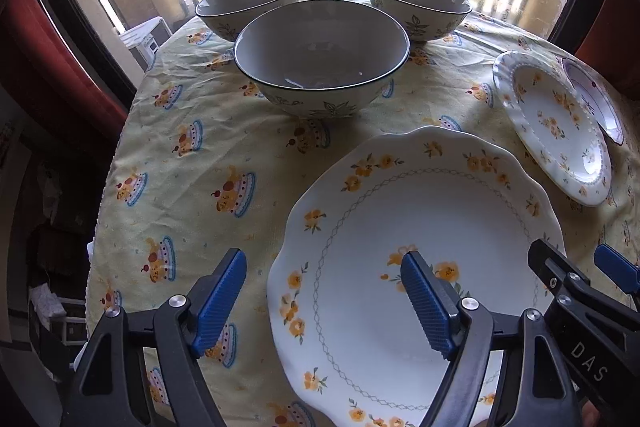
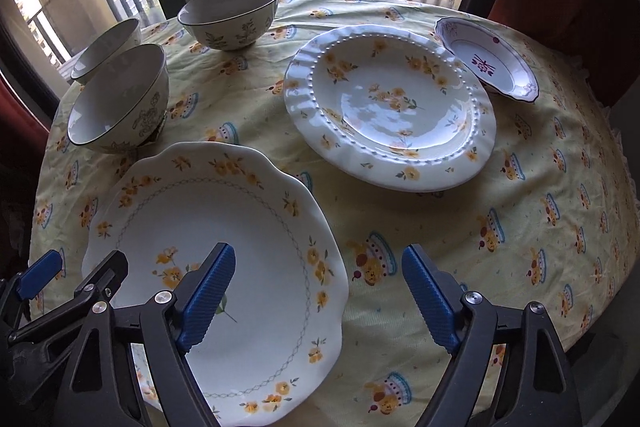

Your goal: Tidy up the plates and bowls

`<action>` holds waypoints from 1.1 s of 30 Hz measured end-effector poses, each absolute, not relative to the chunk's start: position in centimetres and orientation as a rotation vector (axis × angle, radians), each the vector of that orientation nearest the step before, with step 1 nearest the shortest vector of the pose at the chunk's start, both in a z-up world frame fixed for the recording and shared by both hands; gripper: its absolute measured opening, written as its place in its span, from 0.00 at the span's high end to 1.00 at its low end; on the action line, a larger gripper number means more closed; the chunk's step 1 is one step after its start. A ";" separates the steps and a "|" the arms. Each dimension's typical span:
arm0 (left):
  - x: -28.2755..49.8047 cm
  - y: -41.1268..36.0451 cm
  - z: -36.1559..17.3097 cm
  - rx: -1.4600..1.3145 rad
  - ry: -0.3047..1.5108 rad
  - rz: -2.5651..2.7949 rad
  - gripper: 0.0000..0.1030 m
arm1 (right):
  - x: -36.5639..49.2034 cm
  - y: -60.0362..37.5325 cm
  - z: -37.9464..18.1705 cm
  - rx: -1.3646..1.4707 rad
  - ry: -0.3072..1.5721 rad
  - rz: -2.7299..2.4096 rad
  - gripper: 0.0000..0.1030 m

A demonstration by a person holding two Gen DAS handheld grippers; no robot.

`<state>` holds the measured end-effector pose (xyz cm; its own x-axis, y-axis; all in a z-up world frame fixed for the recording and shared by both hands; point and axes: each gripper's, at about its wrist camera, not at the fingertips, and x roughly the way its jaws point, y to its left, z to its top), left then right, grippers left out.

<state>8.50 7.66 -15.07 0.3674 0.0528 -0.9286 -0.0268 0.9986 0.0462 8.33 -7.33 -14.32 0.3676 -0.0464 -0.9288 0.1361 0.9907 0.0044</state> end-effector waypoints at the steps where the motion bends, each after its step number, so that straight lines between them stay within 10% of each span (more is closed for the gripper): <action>1: 8.6 7.6 -15.3 0.032 1.199 0.040 0.22 | 8.5 -7.4 -14.8 0.089 1.201 -0.125 0.16; 33: 11.2 7.2 -17.9 0.095 1.301 -0.055 0.27 | 10.6 -6.4 -18.0 0.127 1.341 -0.179 0.40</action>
<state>11.16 7.16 -17.95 0.2662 0.0128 -0.9638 0.0941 0.9948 0.0392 10.62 -6.44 -18.01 0.2174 -0.0563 -0.9745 0.2017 0.9794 -0.0116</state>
